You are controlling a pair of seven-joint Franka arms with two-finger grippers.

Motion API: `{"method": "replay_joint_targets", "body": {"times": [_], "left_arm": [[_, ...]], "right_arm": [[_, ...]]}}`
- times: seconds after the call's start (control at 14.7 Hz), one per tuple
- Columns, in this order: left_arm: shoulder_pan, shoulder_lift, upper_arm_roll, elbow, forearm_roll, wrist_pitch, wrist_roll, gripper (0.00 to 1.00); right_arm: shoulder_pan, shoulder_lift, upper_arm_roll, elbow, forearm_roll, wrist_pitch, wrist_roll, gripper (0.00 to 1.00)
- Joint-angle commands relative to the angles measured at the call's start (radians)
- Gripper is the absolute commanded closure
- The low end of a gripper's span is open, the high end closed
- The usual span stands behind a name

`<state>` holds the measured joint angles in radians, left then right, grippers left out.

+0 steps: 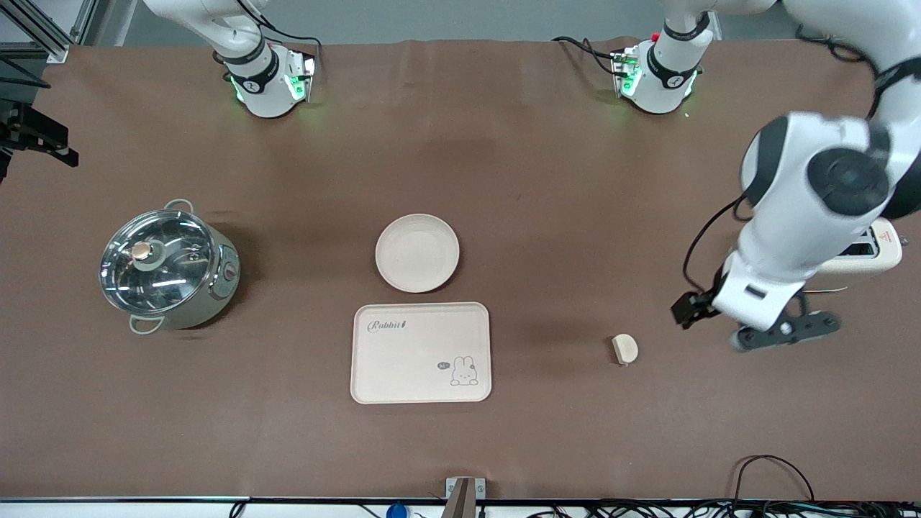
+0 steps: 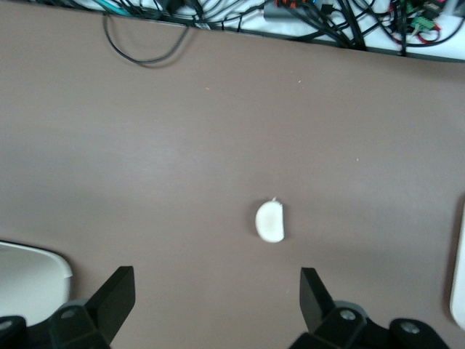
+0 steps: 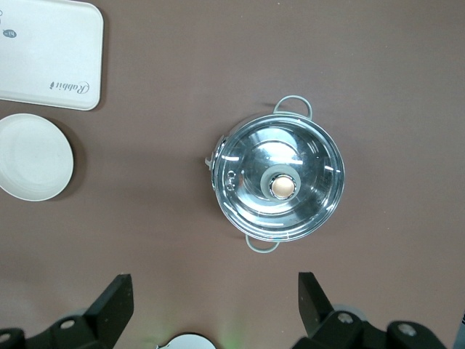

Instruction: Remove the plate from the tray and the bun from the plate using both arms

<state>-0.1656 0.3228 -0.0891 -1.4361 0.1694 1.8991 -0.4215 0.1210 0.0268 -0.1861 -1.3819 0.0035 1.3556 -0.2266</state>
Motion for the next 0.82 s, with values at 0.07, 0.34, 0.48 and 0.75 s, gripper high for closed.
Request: {"method": "replay_joint_targets", "body": {"times": [0.07, 0.34, 0.48, 0.75], "left_arm": [[0.061, -0.161, -0.017, -0.035, 0.001, -0.129, 0.137, 0.00], [0.142, -0.278, -0.014, -0.069, -0.154, -0.227, 0.323, 0.00], [0.141, -0.321, -0.008, -0.082, -0.159, -0.287, 0.334, 0.00], [0.143, -0.427, -0.018, -0.202, -0.160, -0.299, 0.336, 0.00]], "right_arm": [[0.008, -0.010, -0.001, -0.005, -0.022, 0.002, 0.015, 0.00], [0.009, -0.013, 0.002, -0.005, -0.020, -0.013, 0.015, 0.00], [0.009, -0.013, 0.001, -0.006, -0.020, -0.015, 0.016, 0.00], [0.009, -0.013, -0.004, -0.011, -0.020, -0.012, 0.016, 0.00]]}}
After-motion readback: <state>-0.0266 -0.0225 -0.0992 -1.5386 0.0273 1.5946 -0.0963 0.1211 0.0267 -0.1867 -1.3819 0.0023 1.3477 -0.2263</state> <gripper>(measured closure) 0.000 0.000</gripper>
